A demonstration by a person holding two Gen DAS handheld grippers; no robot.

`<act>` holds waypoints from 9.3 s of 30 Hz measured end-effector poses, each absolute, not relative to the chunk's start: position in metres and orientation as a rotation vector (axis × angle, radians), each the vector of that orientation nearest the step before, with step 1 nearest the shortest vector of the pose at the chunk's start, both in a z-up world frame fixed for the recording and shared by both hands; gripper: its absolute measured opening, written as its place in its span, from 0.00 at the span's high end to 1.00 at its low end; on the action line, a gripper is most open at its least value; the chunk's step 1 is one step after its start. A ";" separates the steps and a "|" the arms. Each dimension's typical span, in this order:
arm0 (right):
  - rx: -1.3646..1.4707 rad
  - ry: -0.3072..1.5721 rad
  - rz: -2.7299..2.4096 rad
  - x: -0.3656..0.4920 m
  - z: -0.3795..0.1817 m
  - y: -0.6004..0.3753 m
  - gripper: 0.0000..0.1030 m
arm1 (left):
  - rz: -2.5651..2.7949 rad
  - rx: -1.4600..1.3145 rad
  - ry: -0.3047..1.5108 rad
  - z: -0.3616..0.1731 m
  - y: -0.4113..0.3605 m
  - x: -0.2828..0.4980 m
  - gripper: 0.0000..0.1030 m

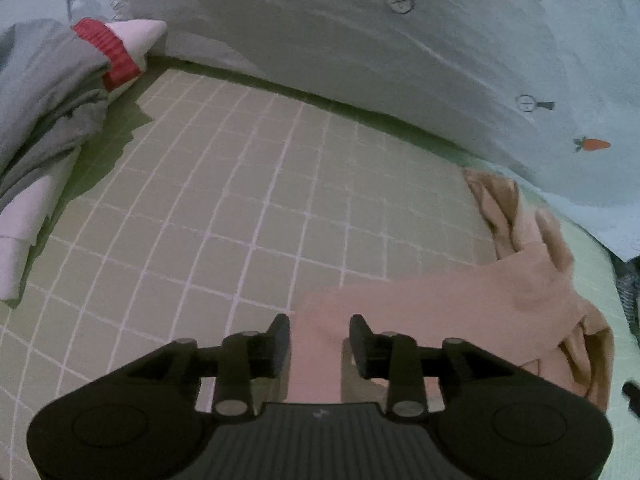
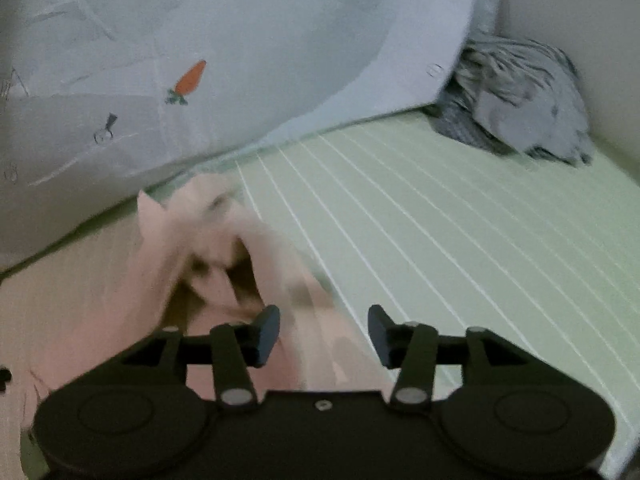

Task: Fold clothes

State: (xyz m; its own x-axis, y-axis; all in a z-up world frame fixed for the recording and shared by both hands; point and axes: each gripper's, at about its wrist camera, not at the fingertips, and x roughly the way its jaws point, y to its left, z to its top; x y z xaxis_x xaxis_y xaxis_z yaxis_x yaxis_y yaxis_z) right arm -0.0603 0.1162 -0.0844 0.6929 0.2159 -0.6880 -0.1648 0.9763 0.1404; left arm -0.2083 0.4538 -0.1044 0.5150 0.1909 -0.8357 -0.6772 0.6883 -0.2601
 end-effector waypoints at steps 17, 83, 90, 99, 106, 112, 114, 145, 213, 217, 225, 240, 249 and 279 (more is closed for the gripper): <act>0.139 0.915 0.508 0.119 -0.118 0.243 0.40 | 0.613 -0.639 1.031 -0.133 0.461 -0.169 0.51; -0.023 0.787 0.437 0.106 -0.119 0.255 0.92 | 0.510 -0.668 0.794 -0.098 0.483 -0.155 0.96; 0.042 0.806 0.523 0.108 -0.117 0.255 0.72 | 0.600 -0.728 0.799 -0.112 0.505 -0.160 0.96; 0.030 0.769 0.259 0.066 -0.108 0.177 0.76 | 0.596 -0.736 0.822 -0.118 0.501 -0.165 0.96; -0.134 0.836 0.283 0.032 -0.141 0.190 0.76 | 0.594 -0.728 0.808 -0.112 0.497 -0.166 0.96; -0.124 0.750 0.271 0.002 -0.110 0.178 0.61 | 0.566 -0.695 0.769 -0.091 0.484 -0.171 0.96; -0.125 0.749 0.253 -0.017 -0.110 0.168 0.60 | 0.555 -0.688 0.759 -0.087 0.476 -0.174 0.96; 0.005 0.904 0.194 -0.120 -0.128 0.100 0.68 | 0.403 -0.618 0.720 -0.055 0.403 -0.207 0.96; -0.219 0.967 0.730 -0.044 -0.145 0.049 0.21 | 0.461 -0.579 1.034 -0.132 0.152 -0.145 0.20; -0.236 0.985 0.728 -0.041 -0.154 0.054 0.21 | 0.477 -0.591 1.031 -0.140 0.148 -0.143 0.20; -0.316 0.975 0.788 -0.042 -0.153 0.060 0.42 | 0.494 -0.564 0.991 -0.143 0.134 -0.148 0.54; -0.065 1.176 1.020 -0.073 -0.081 -0.040 0.80 | 0.305 -0.721 0.853 -0.051 0.075 -0.242 0.87; 0.151 0.992 1.135 -0.011 0.011 -0.018 0.80 | 0.343 -0.588 0.625 0.033 0.121 -0.200 0.87; 0.200 0.951 0.792 0.162 -0.073 0.112 0.15 | 0.752 -0.692 0.725 -0.077 0.286 -0.071 0.10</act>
